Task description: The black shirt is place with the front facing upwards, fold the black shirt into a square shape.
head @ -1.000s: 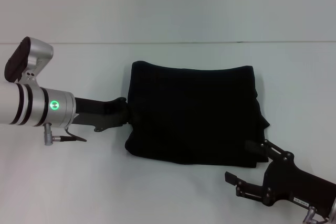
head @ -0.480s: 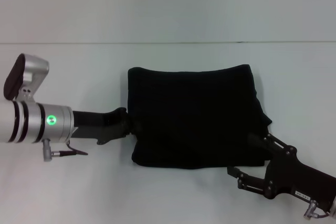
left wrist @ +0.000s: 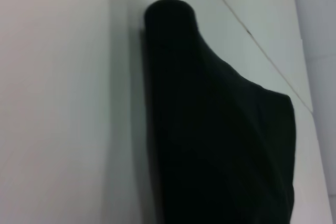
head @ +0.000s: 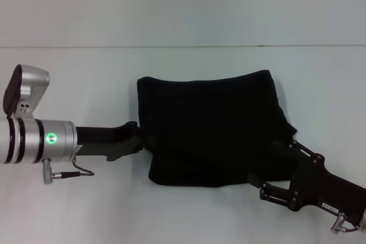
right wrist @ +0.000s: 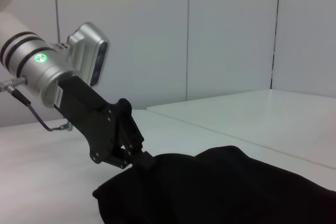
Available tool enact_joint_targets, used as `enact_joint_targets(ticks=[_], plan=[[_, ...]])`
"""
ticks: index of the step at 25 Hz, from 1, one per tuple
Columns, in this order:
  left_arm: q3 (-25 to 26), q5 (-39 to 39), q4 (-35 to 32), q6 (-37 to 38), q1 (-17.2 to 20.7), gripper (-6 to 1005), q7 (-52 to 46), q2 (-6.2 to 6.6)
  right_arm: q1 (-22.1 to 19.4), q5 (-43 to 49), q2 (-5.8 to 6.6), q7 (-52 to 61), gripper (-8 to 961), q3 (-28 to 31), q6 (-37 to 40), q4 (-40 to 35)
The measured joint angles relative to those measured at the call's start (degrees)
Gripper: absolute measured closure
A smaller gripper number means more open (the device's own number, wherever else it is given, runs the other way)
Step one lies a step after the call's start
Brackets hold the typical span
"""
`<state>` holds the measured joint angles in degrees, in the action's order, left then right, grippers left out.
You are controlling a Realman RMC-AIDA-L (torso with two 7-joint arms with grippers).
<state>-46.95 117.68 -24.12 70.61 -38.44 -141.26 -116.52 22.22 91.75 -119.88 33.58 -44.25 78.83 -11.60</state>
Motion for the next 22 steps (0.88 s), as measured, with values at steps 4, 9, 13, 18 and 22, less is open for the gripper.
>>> enact_joint_targets(ticks=[4, 9, 13, 18, 22], plan=[[0.17, -0.12, -0.27, 0.63, 0.19, 909, 0.55, 0.24, 0.10, 0.00, 0.00, 0.00, 3, 0.17, -0.47, 0.00], [0.74, -1.84, -2.65, 1.73, 2.25, 874, 2.49, 0.27, 0.21, 0.00, 0.00, 0.00, 3, 0.67, -0.53, 0.00], [4.80, -3.50, -4.77, 3.49, 4.61, 786, 10.46, -0.04, 0.29, 0.00, 0.00, 0.01, 4, 1.53, -0.42, 0.00], [11.85, -6.81, -7.36, 12.27, 7.44, 677, 36.94, -0.27, 0.84, 0.00, -0.01, 0.97, 5, 4.37, 0.17, 0.01], [12.90, -9.68, -10.66, 18.01, 10.11, 509, 57.70, -1.89, 1.95, 0.01, -0.03, 2.77, 6, 6.75, 0.33, 0.01]])
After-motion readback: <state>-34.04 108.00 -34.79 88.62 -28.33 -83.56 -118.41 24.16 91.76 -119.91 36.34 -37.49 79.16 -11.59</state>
